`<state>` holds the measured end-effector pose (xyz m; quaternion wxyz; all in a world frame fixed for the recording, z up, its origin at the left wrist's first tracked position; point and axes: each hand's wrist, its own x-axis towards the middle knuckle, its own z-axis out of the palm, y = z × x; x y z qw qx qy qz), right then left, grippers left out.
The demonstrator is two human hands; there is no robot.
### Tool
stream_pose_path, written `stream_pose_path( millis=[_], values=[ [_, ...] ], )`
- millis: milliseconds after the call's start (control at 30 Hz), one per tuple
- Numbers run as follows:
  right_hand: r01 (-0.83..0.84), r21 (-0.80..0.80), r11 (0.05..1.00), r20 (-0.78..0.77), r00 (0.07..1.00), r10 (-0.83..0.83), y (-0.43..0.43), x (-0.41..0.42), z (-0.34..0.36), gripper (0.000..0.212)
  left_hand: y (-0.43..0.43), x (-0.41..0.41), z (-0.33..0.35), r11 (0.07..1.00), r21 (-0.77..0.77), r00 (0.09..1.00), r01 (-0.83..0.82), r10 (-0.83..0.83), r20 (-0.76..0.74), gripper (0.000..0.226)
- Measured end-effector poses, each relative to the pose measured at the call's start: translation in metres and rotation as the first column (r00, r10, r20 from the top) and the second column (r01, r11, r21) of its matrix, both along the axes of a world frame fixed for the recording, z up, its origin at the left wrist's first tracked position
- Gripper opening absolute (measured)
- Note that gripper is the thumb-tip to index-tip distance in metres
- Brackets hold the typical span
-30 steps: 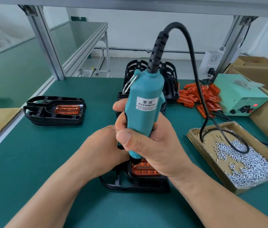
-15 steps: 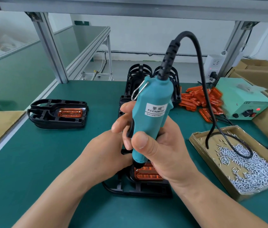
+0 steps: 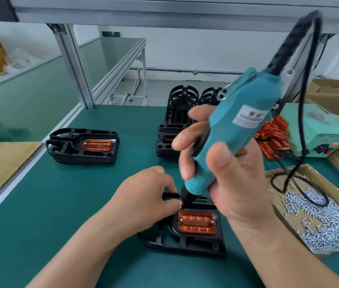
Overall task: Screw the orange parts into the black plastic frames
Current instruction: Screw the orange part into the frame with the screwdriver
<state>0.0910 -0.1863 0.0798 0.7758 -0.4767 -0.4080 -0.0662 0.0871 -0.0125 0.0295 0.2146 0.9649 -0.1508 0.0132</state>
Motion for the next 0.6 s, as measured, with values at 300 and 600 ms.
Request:
stream_pose_path(
  millis=[300, 600],
  values=[
    [0.26, 0.19, 0.947, -0.346, 0.92, -0.183, -0.048, 0.03, -0.014, 0.041, 0.008, 0.0, 0.009, 0.993, 0.12, 1.0, -0.01, 0.012, -0.011, 0.034],
    [0.348, 0.19, 0.918, -0.489, 0.844, -0.219, -0.062, 0.047, -0.034, 0.023, 0.052, 0.01, 0.018, 0.952, 0.282, 0.993, -0.12, 0.116, 0.032, 0.029]
  ],
)
